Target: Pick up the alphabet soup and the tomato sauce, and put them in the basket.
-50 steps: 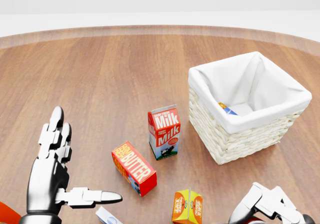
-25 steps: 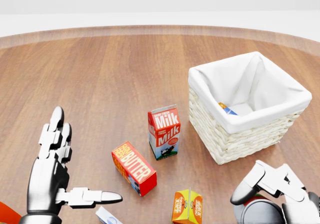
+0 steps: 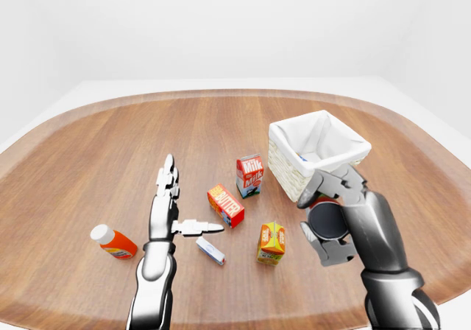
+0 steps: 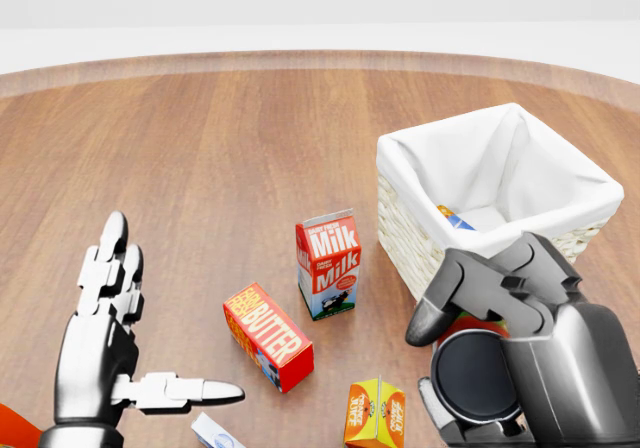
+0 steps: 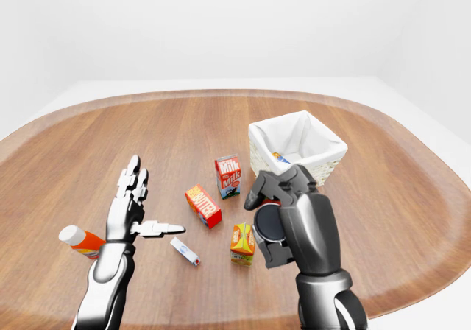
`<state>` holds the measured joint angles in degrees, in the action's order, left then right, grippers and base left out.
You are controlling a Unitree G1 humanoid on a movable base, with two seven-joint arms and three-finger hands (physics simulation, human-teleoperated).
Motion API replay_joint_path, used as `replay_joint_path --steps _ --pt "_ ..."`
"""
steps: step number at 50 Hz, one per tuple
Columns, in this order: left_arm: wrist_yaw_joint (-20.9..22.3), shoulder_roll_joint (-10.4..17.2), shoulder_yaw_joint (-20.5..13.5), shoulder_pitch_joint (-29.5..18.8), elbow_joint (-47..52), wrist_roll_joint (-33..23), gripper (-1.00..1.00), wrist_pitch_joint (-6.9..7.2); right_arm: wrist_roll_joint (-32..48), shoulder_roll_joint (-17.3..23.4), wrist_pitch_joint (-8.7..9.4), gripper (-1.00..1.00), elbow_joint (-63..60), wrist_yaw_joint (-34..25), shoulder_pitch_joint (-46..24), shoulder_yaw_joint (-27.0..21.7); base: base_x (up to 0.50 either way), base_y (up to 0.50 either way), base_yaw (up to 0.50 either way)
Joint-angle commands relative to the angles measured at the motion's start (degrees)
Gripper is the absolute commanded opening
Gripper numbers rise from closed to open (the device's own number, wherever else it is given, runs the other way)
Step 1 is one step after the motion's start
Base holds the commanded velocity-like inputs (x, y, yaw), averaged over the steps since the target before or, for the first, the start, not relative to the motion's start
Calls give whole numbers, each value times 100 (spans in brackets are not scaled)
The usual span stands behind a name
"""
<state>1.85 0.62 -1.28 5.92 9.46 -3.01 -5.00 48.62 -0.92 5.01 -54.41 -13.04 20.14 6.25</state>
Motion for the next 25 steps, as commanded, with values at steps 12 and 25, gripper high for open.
replay_joint_path --steps 12,25 --pt "-38 -4 -40 -5 87 44 100 0 2240 -347 -1 -100 -488 -2117 -2545 244 0 0 0" --pt "-34 -3 -35 -3 -4 18 100 0 1935 -97 -1 -100 196 -2346 -3481 -353 0 0 0"
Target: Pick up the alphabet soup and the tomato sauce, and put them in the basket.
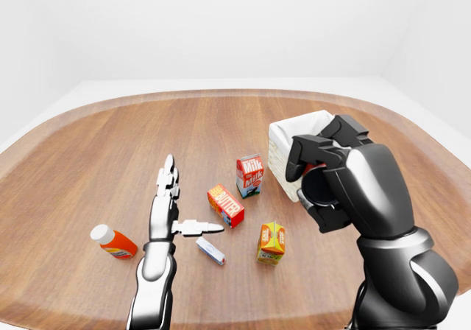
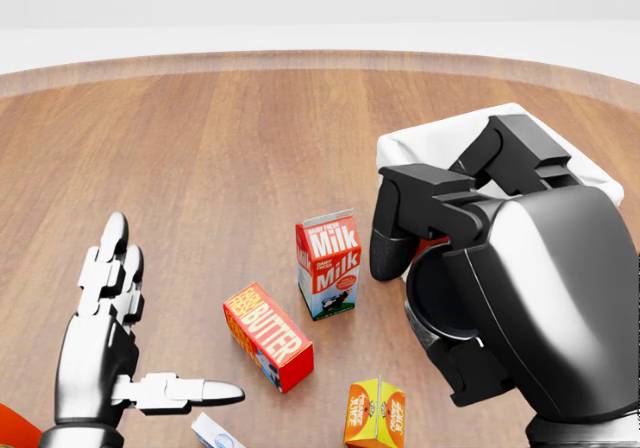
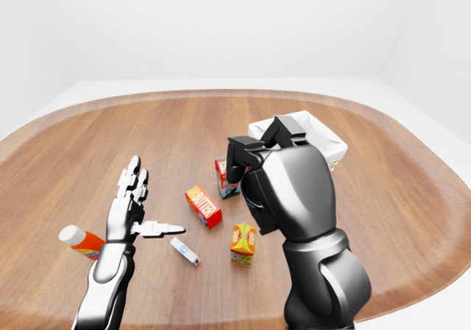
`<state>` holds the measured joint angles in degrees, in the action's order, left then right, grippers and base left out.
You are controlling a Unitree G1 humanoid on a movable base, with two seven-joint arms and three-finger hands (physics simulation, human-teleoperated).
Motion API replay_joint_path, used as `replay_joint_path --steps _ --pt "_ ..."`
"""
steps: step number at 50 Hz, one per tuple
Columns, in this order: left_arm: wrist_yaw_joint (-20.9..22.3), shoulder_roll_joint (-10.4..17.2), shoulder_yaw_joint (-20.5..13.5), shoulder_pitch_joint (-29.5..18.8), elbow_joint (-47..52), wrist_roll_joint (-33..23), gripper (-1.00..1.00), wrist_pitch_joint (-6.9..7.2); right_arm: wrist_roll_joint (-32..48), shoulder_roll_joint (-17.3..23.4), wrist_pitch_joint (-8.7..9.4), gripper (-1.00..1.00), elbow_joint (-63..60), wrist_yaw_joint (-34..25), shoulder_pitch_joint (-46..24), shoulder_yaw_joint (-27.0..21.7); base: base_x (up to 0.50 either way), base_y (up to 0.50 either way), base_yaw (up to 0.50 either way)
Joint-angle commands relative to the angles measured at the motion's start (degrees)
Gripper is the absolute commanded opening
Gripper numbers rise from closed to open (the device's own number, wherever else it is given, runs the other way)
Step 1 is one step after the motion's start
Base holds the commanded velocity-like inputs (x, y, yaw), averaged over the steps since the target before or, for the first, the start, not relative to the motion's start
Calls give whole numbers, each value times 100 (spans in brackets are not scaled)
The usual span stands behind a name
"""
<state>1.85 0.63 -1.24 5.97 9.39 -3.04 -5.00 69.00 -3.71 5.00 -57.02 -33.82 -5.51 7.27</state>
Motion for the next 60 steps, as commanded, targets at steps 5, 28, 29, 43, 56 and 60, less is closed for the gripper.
replay_joint_path --steps 5,28,29,43,56,60 --pt "-35 -3 -40 -29 -8 18 100 0 -408 463 0 -100 1039 -93 -1368 -668 0 0 0" --pt "-33 0 -42 -33 -39 20 100 0 -1213 1140 0 -100 2800 798 -2142 -1019 0 0 0" --pt "-33 0 -42 -32 -41 21 100 0 -1240 1141 0 -100 2855 857 -2130 -1019 0 0 0" --pt "-53 -11 -31 -24 25 21 100 0 -1360 1360 0 -100 3386 909 -2620 -1129 0 0 0" --pt "-58 -5 -46 -52 -14 42 100 0 -1487 1534 0 -100 4604 1368 -3338 -1071 0 0 0" --pt "-59 -3 -46 -63 -83 39 100 0 -1536 1564 0 -100 4996 1508 -3563 -1058 0 0 0"
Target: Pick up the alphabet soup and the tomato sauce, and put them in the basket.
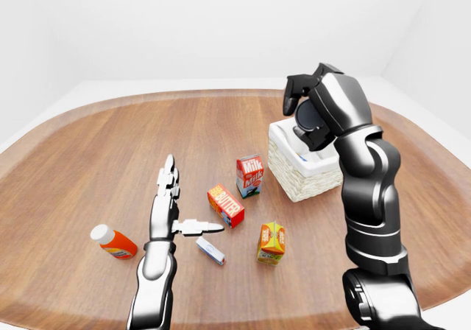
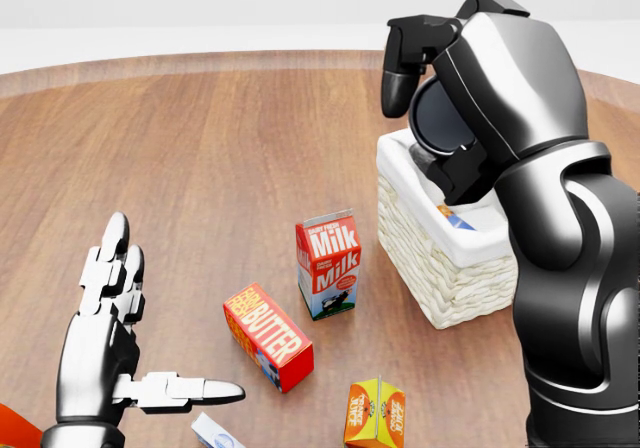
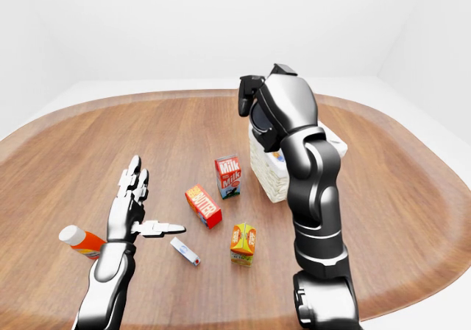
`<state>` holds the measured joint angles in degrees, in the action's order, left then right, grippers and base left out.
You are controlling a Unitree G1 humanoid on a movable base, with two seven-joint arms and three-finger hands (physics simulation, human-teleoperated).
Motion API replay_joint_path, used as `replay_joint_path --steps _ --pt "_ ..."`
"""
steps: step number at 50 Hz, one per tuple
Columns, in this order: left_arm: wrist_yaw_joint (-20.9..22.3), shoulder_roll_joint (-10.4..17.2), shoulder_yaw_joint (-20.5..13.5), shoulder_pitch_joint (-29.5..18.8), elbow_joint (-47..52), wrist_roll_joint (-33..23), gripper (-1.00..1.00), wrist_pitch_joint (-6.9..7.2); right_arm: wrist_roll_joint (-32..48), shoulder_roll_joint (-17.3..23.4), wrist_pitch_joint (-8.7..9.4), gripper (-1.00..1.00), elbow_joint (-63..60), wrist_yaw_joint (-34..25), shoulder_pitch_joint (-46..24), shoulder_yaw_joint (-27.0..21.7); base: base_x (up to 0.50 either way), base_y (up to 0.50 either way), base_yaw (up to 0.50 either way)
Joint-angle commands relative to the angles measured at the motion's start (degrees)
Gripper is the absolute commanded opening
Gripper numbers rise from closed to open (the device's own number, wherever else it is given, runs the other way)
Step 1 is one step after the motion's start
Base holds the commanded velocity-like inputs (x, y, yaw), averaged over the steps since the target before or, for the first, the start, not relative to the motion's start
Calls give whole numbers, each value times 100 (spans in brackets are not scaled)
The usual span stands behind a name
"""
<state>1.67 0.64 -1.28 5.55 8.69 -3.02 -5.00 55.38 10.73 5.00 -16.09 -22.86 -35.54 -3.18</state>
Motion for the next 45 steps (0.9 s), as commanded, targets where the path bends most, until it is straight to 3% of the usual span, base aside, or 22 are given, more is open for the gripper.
replay_joint_path --steps 1,21,31,45 --pt "-40 -8 -31 -3 77 31 100 0 -196 132 0 -100 1078 479 -653 -7 0 0 0" --pt "-12 -5 -25 22 32 20 100 0 -788 403 0 -100 3854 1736 -1670 -20 0 0 0" --pt "-3 -1 -34 11 36 29 100 0 -1047 644 0 -100 6152 2581 -2784 37 0 0 0" --pt "-8 3 -59 -48 -7 54 100 0 -1064 705 0 -100 7928 3084 -3786 197 0 0 0"
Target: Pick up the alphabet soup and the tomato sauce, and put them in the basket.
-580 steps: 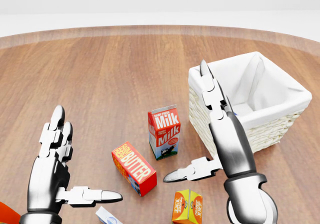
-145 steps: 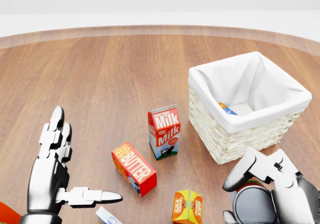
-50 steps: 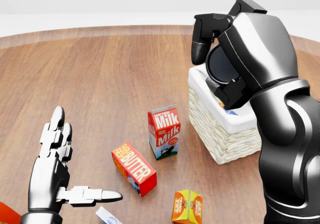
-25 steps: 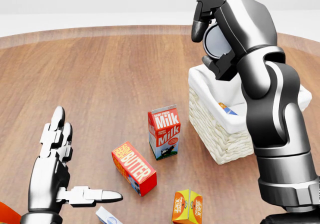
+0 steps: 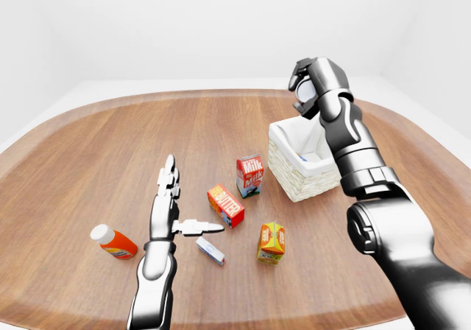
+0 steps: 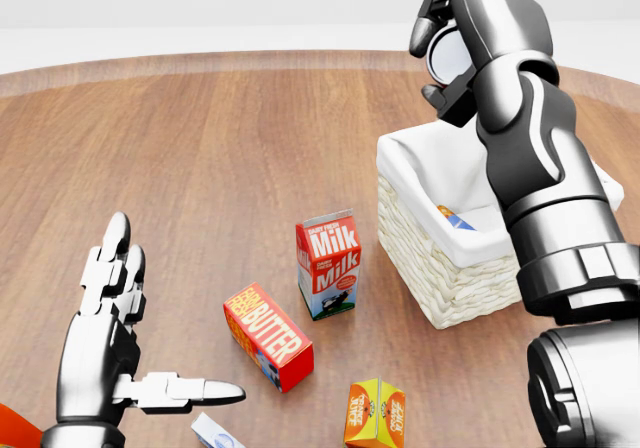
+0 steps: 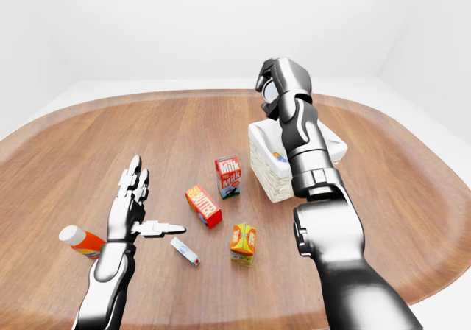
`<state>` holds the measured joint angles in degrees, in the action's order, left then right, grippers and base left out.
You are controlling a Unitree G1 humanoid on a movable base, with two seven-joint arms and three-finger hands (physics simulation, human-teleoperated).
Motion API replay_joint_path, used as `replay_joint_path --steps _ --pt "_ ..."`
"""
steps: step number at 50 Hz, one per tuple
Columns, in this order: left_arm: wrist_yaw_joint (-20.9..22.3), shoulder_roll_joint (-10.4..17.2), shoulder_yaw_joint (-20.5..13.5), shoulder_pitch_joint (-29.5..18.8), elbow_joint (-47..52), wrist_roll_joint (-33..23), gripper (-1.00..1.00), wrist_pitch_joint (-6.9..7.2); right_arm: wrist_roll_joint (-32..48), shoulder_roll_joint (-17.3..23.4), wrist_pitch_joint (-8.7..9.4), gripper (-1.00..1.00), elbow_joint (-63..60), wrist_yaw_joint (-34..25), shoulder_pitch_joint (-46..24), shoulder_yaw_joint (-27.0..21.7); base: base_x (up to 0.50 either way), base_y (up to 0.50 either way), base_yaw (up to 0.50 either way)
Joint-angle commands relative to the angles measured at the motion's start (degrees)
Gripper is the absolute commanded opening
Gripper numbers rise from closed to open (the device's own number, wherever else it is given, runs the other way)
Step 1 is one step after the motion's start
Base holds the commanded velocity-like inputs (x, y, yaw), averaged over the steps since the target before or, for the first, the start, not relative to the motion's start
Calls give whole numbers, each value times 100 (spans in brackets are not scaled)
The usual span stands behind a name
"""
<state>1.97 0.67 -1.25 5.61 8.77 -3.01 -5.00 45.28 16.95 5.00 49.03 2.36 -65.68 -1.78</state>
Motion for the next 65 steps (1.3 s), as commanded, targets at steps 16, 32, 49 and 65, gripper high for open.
replay_joint_path --steps 16,32,49,65 --pt "-38 0 -61 -62 -1 62 100 0 6 86 0 -100 2388 911 -1186 68 0 0 0" --pt "-27 1 -44 -53 2 50 100 0 72 95 0 -100 2544 906 -1169 54 0 0 0" --pt "-14 -5 -49 -18 -6 50 100 0 149 23 0 -100 2672 1098 -693 27 0 0 0" --pt "-10 1 -46 -35 60 49 100 0 219 -44 0 -100 2722 1210 -473 23 0 0 0"
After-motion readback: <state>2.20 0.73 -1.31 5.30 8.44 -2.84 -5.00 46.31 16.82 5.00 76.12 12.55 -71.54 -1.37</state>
